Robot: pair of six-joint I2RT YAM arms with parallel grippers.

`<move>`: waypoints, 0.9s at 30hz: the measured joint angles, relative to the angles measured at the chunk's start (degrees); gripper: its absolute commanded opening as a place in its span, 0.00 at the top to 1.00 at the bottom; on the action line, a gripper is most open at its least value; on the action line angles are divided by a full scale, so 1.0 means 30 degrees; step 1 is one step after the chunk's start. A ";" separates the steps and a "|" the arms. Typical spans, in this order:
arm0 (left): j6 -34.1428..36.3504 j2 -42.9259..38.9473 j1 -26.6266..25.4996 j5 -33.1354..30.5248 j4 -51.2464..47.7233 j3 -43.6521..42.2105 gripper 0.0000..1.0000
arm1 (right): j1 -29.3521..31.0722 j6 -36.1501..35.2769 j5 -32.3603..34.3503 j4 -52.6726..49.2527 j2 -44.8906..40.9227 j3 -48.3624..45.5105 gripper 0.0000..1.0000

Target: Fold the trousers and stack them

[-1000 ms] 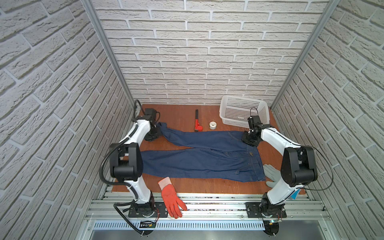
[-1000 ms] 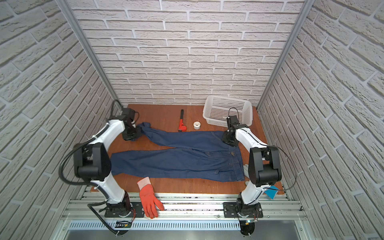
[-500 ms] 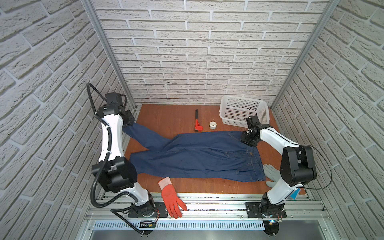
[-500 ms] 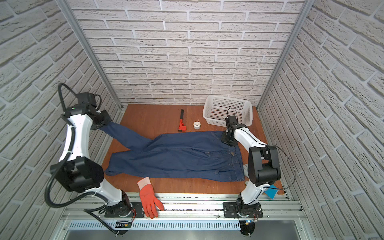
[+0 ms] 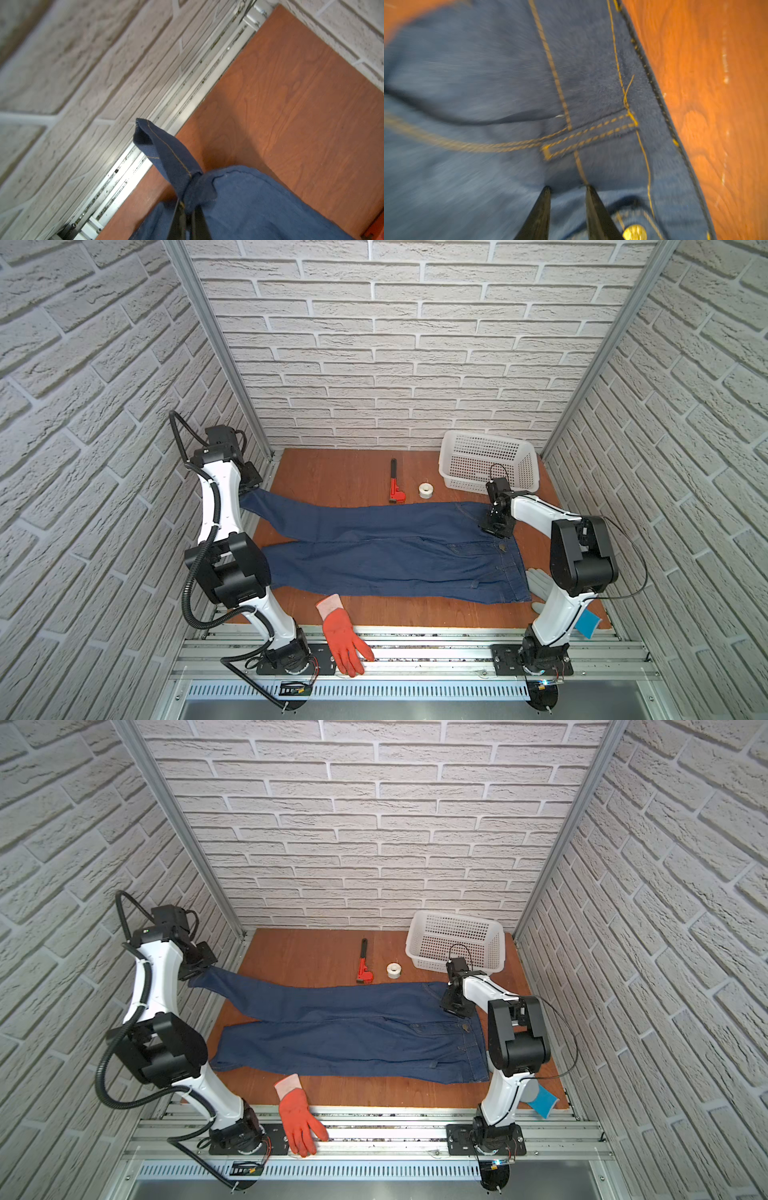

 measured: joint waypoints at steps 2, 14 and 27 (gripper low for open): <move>0.0000 0.0627 0.0066 0.0073 0.0000 0.0452 1.00 | -0.0080 0.0029 0.0313 0.0146 0.0102 0.0182 0.69; 0.0000 0.4320 -0.0597 0.2120 0.0444 0.1413 1.00 | -0.2477 0.0845 0.0831 0.0612 0.0204 0.0175 0.68; 0.0087 0.4685 -0.1647 0.3147 0.1341 0.1843 0.32 | -0.2922 0.0401 0.0073 0.0197 -0.2404 0.0656 0.43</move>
